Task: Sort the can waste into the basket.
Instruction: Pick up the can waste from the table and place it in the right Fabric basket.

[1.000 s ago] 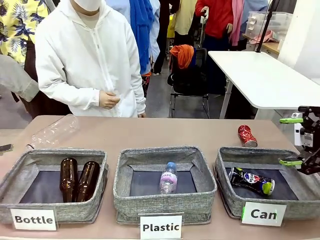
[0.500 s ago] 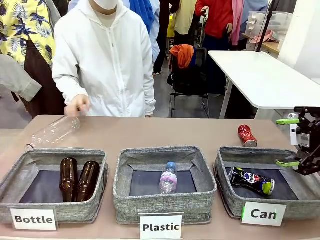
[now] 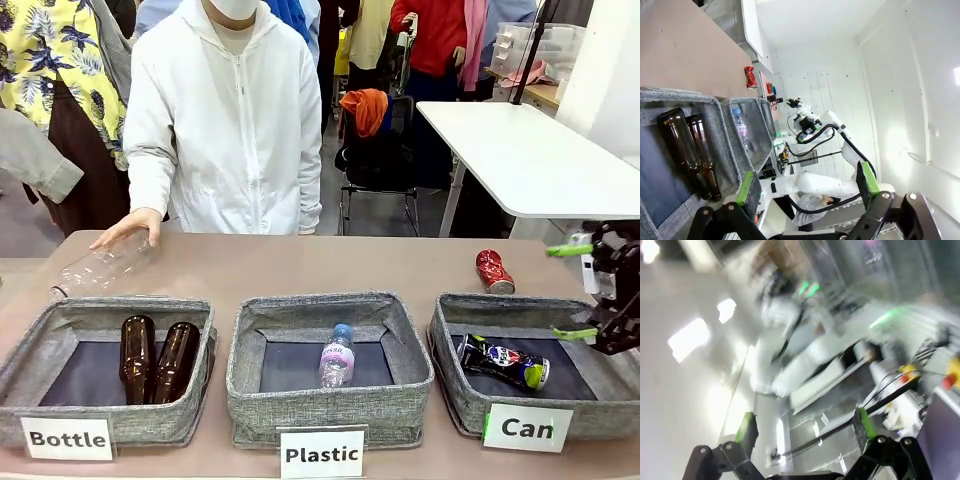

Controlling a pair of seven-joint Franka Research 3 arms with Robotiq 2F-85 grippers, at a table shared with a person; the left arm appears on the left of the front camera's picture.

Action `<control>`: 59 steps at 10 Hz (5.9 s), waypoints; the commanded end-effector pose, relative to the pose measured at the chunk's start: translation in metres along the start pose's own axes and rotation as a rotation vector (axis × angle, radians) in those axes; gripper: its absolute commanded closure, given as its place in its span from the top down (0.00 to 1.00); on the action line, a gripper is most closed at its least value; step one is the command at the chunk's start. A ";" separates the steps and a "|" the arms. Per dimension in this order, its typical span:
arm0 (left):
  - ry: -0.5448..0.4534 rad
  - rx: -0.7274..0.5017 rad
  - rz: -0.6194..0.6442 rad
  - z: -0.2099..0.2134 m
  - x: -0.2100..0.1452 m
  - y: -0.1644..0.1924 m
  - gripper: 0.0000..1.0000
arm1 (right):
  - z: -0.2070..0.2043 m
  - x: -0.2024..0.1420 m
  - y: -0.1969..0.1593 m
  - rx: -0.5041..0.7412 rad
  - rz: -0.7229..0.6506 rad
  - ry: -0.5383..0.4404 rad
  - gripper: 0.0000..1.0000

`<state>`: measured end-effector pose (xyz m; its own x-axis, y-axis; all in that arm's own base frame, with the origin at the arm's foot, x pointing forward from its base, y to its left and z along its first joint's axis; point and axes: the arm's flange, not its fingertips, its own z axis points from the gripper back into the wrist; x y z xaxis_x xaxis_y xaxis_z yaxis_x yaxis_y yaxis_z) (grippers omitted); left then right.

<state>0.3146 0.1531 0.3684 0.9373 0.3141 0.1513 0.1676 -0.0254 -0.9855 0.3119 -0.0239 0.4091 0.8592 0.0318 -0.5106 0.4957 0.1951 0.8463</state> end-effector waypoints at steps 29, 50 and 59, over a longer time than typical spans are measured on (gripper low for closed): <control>0.001 -0.012 0.010 0.000 -0.003 -0.004 1.00 | 0.010 0.319 0.084 -1.073 -0.162 -0.859 1.00; 0.001 -0.012 0.010 0.000 -0.003 -0.004 1.00 | 0.010 0.323 0.077 -1.130 -0.220 -0.818 0.00; 0.001 -0.012 0.010 0.000 -0.003 -0.004 1.00 | -0.020 0.080 0.110 -1.495 0.622 -0.009 0.00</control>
<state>0.3141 0.1538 0.3678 0.9368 0.3163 0.1494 0.1661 -0.0264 -0.9858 0.4454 0.0301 0.4658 0.9836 0.1302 -0.1249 -0.1234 0.9905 0.0613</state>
